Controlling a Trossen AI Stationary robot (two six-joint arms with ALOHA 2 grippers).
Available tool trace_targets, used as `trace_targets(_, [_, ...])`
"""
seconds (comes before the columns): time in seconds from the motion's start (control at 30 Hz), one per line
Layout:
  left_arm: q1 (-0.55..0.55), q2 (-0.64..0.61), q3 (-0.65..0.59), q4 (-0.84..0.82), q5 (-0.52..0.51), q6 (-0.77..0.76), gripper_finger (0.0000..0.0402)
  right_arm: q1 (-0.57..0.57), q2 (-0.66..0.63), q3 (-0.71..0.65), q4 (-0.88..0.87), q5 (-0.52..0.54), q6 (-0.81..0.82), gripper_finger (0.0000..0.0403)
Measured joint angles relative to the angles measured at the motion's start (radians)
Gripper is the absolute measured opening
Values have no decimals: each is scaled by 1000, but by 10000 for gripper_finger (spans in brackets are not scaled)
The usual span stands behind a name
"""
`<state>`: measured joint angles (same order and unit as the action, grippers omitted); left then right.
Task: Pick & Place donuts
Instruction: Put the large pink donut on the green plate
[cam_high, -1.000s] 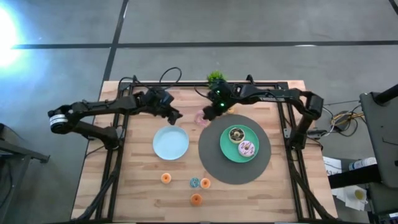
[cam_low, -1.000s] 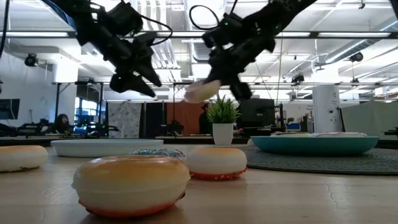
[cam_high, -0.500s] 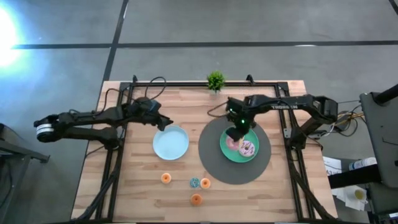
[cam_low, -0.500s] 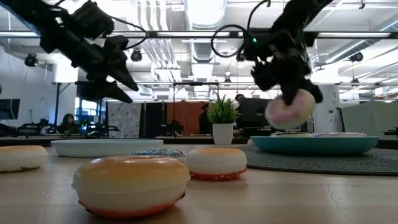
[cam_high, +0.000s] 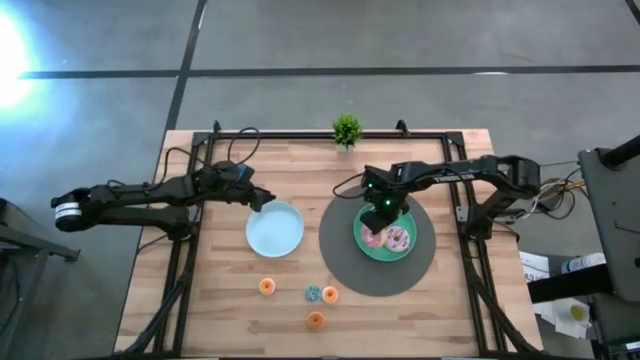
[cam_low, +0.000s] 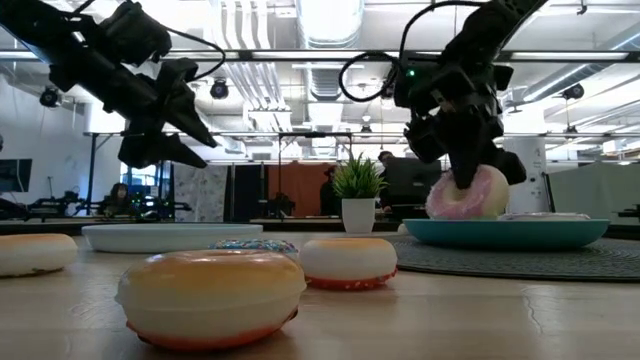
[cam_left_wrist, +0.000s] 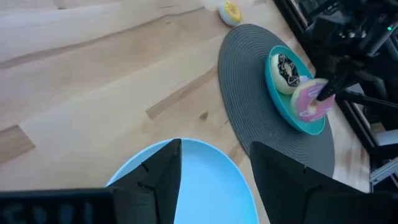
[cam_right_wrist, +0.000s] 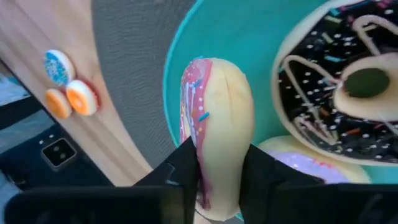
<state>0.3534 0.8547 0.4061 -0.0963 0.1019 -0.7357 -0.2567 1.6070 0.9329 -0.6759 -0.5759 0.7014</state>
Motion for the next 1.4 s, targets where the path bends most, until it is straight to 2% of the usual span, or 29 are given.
trace_targets(0.13, [0,0,0,2,0,0,165,21,32,11,1,0,0,117])
trace_targets(0.27, [0,0,0,3,0,-1,165,51,40,30,-10,19,-1,129])
trace_targets(0.43, [0,1,0,10,0,0,165,74,37,79,-183,232,-21,132])
trace_targets(0.6, [0,1,0,17,0,4,165,88,35,124,-303,343,-65,132])
trace_targets(0.7, [0,1,0,17,0,5,165,87,33,136,-297,341,-69,132])
trace_targets(0.83, [0,1,0,16,0,5,165,87,32,137,-226,203,-75,132])
trace_targets(0.9, [0,1,0,15,0,5,165,88,32,129,-220,177,-74,132])
trace_targets(1.23, [-3,1,0,13,1,5,165,89,31,84,-233,187,-65,137])
trace_targets(1.4, [-3,1,0,13,1,6,165,102,31,92,-234,285,-69,171])
